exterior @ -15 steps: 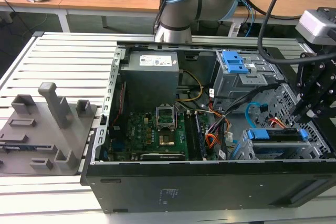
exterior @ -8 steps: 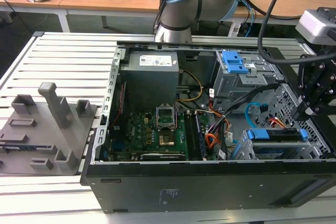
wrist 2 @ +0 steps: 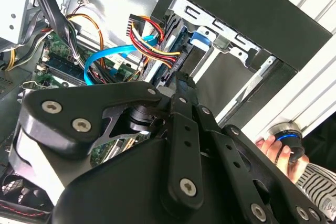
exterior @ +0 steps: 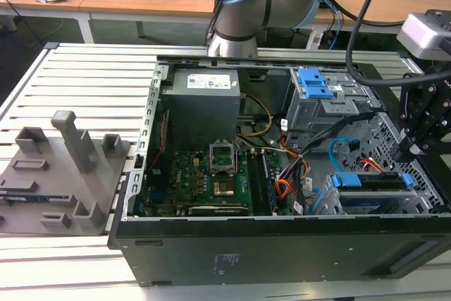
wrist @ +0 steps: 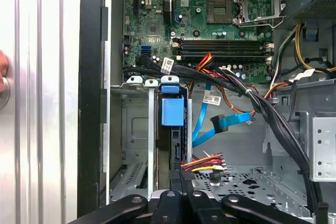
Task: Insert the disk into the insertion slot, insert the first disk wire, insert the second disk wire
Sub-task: 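Insert the first disk wire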
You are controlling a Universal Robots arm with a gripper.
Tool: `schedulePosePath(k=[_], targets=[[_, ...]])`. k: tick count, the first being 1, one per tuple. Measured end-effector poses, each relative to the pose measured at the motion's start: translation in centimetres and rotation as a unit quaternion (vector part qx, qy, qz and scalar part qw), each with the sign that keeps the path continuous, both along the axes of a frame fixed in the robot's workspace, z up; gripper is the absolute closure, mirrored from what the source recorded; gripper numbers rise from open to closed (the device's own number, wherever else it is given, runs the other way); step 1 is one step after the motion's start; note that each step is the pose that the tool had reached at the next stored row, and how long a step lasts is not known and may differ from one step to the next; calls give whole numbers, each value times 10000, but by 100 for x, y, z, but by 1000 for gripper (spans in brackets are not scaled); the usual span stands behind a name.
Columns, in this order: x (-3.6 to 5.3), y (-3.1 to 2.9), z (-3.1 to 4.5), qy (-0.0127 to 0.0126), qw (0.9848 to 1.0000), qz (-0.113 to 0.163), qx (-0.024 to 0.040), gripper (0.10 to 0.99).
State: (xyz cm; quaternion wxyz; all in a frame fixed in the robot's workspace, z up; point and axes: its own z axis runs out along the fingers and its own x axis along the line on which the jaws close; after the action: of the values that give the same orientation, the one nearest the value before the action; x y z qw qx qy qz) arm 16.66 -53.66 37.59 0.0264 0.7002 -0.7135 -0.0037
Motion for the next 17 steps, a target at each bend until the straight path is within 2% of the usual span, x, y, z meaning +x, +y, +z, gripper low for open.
schedulePosePath(k=[1,6,11,17], targets=[[-10,0,1,0,10000,0,-1,980],[-242,0,0,0,10000,0,0,980],[-319,-1,0,0,10000,0,0,980],[-321,0,0,0,10000,0,0,980]])
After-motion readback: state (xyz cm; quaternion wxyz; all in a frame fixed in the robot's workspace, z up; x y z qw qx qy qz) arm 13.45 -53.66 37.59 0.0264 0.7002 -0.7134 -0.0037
